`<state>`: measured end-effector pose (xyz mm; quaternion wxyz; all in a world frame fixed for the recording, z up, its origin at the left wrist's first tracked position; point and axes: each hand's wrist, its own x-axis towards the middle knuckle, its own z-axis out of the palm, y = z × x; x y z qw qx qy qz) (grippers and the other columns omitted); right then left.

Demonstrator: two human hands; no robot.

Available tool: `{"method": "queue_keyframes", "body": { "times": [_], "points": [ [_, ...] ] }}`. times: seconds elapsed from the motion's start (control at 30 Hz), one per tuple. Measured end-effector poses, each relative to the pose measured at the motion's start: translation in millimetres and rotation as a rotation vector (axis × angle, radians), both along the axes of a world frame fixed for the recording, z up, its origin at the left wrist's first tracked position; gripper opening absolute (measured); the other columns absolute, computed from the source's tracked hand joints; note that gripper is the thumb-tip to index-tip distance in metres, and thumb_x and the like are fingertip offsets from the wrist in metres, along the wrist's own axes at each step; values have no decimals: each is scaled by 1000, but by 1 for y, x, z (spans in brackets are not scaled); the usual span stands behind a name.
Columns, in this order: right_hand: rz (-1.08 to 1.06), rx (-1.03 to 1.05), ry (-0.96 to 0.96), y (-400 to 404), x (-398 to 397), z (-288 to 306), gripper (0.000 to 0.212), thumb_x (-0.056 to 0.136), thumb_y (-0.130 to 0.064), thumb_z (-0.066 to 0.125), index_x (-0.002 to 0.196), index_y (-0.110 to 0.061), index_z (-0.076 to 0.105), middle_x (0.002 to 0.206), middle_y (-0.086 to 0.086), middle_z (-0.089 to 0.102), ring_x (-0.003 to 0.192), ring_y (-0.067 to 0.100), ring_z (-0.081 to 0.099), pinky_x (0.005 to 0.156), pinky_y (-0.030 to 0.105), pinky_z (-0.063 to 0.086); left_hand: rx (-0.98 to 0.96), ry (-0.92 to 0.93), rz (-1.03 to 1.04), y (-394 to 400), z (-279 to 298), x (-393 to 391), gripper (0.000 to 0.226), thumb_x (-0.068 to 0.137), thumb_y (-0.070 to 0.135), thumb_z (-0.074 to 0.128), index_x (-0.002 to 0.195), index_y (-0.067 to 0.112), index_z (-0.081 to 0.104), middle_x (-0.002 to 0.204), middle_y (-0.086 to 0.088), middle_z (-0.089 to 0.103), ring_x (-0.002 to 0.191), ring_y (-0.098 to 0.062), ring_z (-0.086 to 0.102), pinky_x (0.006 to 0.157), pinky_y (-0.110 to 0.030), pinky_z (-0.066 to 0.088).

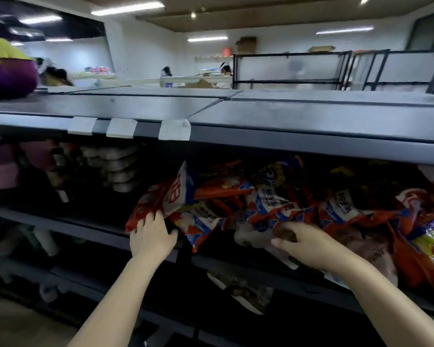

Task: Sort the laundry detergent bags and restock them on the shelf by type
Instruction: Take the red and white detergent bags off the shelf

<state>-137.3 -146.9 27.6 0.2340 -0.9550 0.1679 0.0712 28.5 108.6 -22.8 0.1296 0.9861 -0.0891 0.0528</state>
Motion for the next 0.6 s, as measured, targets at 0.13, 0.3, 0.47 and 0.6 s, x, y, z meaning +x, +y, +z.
{"method": "queue_keyframes", "body": {
  "times": [0.13,0.3,0.47,0.6],
  "points": [
    [-104,40,19,7,12,-9,60,93,-52,47,145,-24,35,145,-4,42,126,15,46,100,27,42,-47,-47,-17,3,-19,41,62,86,42,55,140,14,40,138,-10,47,126,-32,41,100,-40,38],
    [-210,53,-25,8,14,-16,48,93,-49,49,136,-26,46,135,-5,50,117,15,51,97,29,46,-135,-195,-85,3,-45,78,31,86,13,51,103,-9,65,97,-29,65,90,-47,62,78,-50,52],
    [-288,107,-96,1,9,-20,41,93,-45,51,129,-27,53,125,-6,58,105,12,55,87,26,48,-397,-263,18,-3,-10,77,37,101,21,35,108,-2,63,94,-29,65,82,-44,64,68,-42,50],
    [-343,100,-86,-9,-5,-14,46,95,-43,49,137,-23,45,135,-2,50,115,18,51,88,23,42,-508,-400,-15,-28,26,44,45,101,29,37,104,-9,61,86,-34,61,80,-48,60,64,-43,42]
  ]
}}
